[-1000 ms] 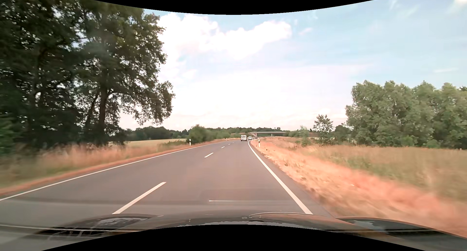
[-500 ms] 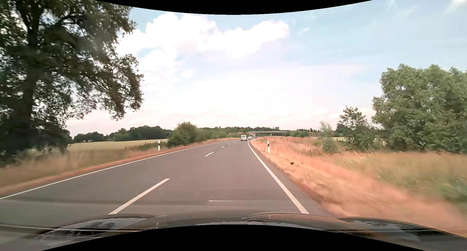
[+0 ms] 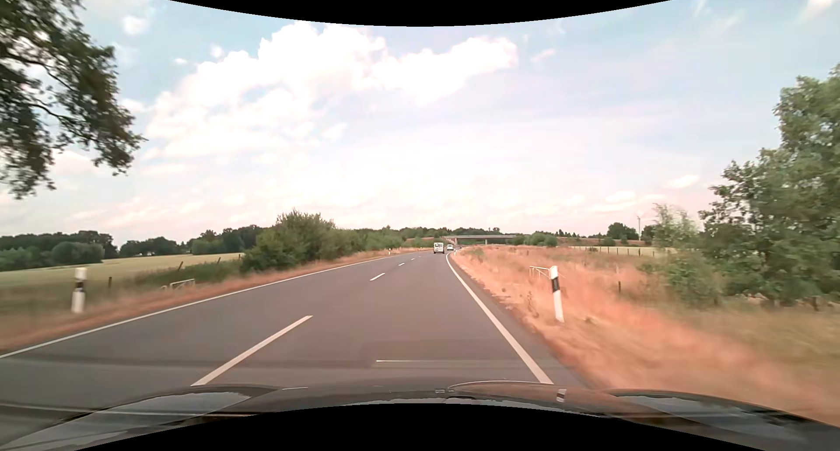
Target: Follow the waypoints while adhering to traffic rules and regulations
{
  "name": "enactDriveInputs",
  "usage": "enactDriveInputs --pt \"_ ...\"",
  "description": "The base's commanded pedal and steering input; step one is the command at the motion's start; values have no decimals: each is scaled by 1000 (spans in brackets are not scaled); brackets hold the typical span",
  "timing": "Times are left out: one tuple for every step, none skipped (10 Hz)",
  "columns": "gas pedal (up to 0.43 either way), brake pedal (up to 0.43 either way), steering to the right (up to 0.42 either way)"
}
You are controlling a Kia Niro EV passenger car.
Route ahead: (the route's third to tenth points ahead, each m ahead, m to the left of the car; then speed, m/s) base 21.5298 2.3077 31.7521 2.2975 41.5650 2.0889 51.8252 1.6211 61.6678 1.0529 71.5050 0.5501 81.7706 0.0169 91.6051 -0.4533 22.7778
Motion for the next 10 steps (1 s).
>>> enactDriveInputs --pt "197 0 3" --pt "197 0 3" --pt "197 0 3" --pt "197 0 3" --pt "197 0 3" --pt "197 0 3" --pt "197 0 3" --pt "197 0 3" --pt "197 0 3" --pt "197 0 3"
